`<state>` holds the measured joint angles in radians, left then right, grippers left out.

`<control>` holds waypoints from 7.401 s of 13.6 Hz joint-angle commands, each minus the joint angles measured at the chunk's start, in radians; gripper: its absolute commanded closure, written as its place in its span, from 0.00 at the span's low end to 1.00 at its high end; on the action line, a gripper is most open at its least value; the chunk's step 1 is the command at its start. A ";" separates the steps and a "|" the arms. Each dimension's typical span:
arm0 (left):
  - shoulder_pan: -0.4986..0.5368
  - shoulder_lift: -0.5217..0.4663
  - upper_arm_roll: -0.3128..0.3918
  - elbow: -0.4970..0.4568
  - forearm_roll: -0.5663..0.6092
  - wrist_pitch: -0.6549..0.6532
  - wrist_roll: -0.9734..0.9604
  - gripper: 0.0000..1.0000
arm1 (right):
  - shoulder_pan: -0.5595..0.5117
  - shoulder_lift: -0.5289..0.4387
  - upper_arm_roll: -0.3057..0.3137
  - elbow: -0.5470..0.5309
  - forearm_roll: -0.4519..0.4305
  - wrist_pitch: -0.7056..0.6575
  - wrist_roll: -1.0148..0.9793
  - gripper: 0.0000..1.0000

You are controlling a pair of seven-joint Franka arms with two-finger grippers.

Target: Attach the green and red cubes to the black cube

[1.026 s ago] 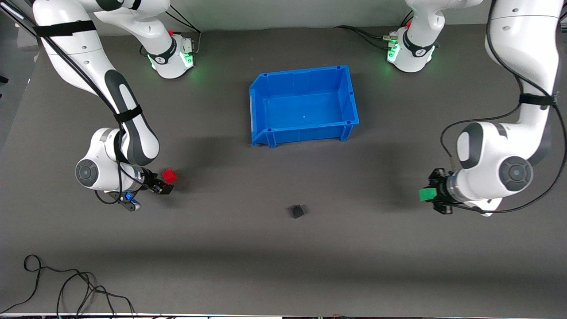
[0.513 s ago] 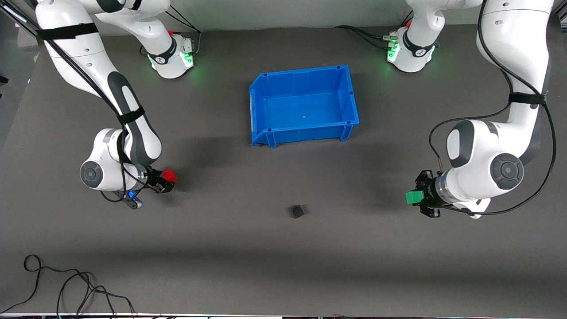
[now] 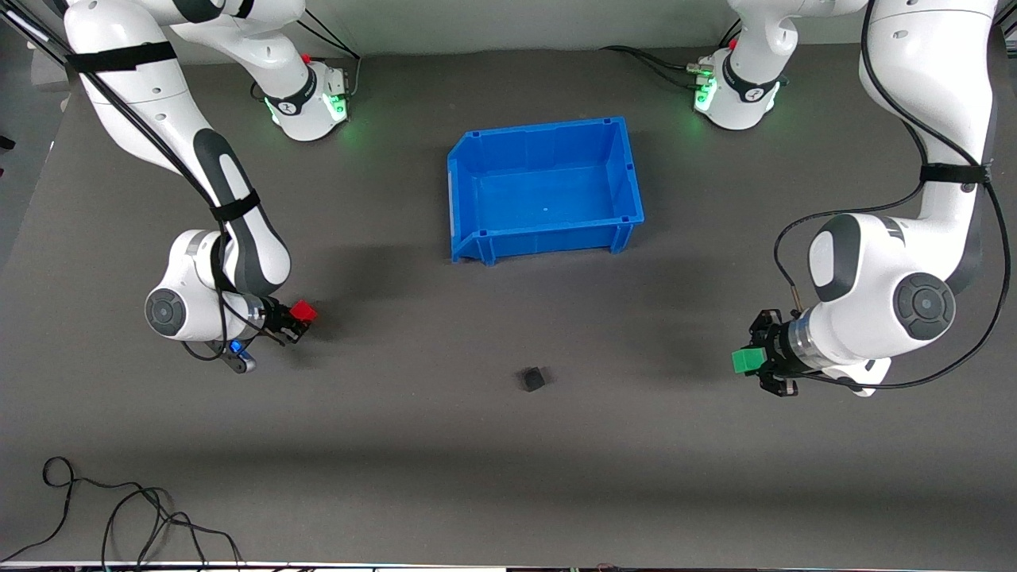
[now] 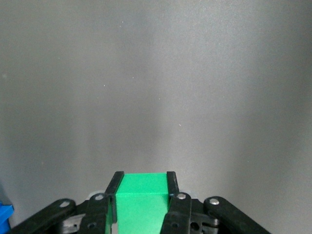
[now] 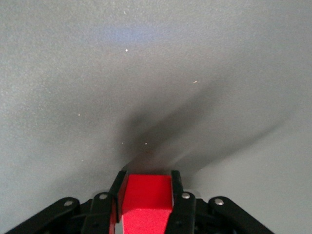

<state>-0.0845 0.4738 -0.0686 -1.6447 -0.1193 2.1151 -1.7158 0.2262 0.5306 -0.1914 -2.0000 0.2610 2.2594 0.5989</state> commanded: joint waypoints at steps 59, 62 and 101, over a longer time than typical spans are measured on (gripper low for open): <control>-0.412 0.379 0.020 0.192 0.181 0.312 -0.660 1.00 | 0.371 0.641 0.253 1.041 0.121 0.115 1.305 0.84; -0.417 0.384 0.018 0.192 0.184 0.310 -0.660 1.00 | 0.375 0.632 0.251 1.027 0.116 0.101 1.305 0.80; 0.100 0.040 0.018 0.401 0.190 -0.441 0.546 0.00 | 0.099 -0.463 0.073 0.248 -0.301 -0.461 0.005 0.00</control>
<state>-0.0446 0.5864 -0.0413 -1.2200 0.0743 1.7440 -1.3353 0.3507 0.2073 -0.1163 -1.6181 -0.0202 1.7844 0.7080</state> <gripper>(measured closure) 0.000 0.000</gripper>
